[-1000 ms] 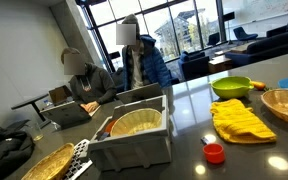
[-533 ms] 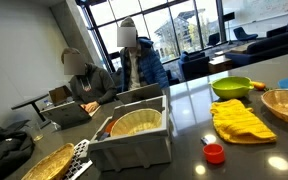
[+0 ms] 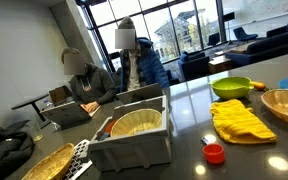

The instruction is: Move the white clip to the left

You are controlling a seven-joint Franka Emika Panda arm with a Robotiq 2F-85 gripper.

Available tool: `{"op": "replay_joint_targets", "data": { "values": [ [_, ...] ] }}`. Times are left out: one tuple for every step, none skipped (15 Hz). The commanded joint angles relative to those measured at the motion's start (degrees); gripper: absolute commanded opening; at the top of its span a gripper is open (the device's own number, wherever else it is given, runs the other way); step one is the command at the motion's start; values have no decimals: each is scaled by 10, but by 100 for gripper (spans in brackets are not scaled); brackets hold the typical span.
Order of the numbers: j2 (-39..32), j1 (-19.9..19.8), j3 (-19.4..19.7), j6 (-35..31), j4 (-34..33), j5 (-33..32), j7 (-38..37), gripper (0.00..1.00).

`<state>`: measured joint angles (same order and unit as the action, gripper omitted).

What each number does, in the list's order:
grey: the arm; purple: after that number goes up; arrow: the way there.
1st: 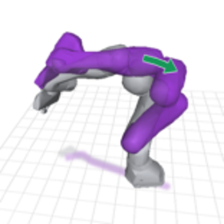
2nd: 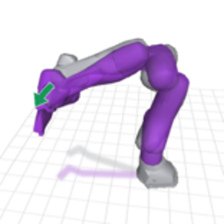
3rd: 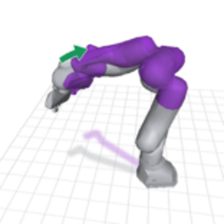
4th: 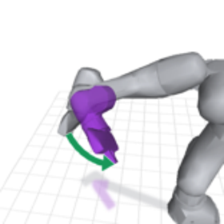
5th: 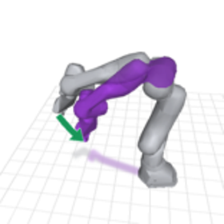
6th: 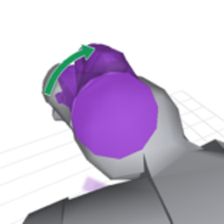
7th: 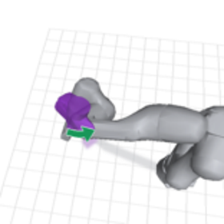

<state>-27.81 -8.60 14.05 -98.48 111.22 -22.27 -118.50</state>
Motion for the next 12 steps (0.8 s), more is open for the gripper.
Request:
{"op": "replay_joint_targets", "data": {
  "values": [
    [-16, 3, 13, 7, -25, -4, 3, 100],
    [-19, 2, 14, 6, -29, -3, 4, 100],
    [-23, 2, 15, 7, -34, -2, 5, 100],
    [-27, 1, 15, 7, -39, 0, 5, 97],
    [-29, 1, 15, 6, -42, 1, 7, 73],
    [-32, 1, 15, 7, -46, 2, 8, 72],
    [-35, 1, 15, 8, -50, 3, 8, 71],
    [-37, 1, 15, 7, -52, 3, 9, 63],
    [-40, 2, 15, 8, -56, 3, 8, 56],
    [-41, 1, 16, 9, -58, 3, 9, 49],
    [-42, 1, 16, 8, -60, 3, 10, 39],
    [-45, 2, 16, 9, -63, 3, 9, 32]
  ]
}}
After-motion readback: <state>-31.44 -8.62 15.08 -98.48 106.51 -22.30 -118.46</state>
